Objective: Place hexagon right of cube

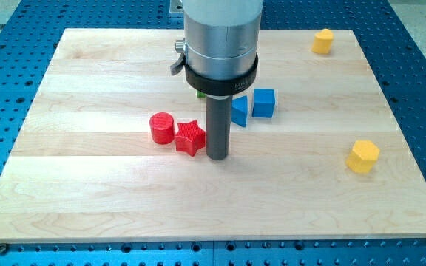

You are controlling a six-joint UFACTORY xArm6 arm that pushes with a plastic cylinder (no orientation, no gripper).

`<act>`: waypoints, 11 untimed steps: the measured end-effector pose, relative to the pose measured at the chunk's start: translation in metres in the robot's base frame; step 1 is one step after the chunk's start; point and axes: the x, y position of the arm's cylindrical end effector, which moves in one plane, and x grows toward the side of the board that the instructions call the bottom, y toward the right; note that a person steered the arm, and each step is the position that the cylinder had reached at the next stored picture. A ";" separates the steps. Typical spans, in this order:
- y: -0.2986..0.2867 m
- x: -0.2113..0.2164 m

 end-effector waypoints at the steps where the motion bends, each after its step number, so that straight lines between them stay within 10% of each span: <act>1: -0.030 -0.012; 2: -0.037 -0.003; 4: 0.163 0.080; 7: 0.230 0.009; 9: 0.183 -0.125; 11: 0.227 -0.041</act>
